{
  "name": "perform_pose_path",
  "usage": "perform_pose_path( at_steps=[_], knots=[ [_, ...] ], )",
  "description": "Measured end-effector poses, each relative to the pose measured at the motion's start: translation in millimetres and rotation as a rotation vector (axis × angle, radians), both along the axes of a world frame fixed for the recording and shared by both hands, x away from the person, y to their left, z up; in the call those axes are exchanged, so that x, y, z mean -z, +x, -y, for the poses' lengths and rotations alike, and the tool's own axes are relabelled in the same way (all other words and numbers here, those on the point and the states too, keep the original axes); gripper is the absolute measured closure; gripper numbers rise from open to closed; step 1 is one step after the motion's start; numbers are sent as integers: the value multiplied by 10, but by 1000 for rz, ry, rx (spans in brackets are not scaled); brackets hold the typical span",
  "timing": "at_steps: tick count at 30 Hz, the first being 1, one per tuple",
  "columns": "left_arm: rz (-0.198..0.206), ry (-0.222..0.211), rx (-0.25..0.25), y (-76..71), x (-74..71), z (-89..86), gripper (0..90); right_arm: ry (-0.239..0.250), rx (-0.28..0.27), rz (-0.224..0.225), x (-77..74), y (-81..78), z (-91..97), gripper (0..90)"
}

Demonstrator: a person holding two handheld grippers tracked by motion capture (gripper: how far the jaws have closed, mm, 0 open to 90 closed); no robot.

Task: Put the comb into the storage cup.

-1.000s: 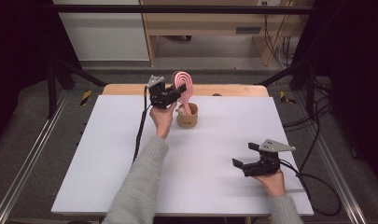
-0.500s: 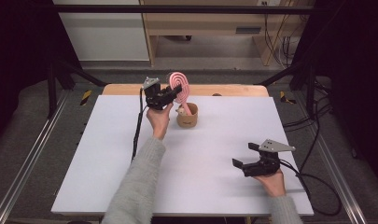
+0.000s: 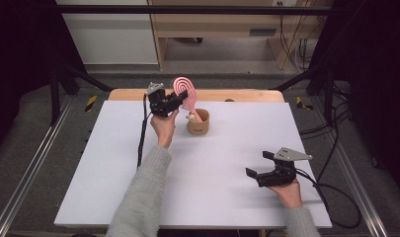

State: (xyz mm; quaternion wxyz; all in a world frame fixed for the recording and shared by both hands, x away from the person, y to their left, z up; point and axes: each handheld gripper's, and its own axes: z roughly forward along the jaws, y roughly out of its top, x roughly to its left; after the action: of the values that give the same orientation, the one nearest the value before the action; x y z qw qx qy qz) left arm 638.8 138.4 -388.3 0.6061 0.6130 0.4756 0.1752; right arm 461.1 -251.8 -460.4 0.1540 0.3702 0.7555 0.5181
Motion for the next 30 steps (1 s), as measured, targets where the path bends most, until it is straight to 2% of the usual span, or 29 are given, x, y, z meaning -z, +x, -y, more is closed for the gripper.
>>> perform_pose_path(
  at_steps=[17, 25, 30],
  knots=[
    [-9, 13, -31, -12, 57, -127, 574, -3, 0, -3, 3, 0, -3, 2],
    [-5, 35, -32, -28, 61, -136, 563, -3, 0, -5, 3, 0, -3, 3],
    [-15, 49, -20, -29, 55, -161, 519, -5, 0, -4, 5, 1, -3, 2]
  ],
)
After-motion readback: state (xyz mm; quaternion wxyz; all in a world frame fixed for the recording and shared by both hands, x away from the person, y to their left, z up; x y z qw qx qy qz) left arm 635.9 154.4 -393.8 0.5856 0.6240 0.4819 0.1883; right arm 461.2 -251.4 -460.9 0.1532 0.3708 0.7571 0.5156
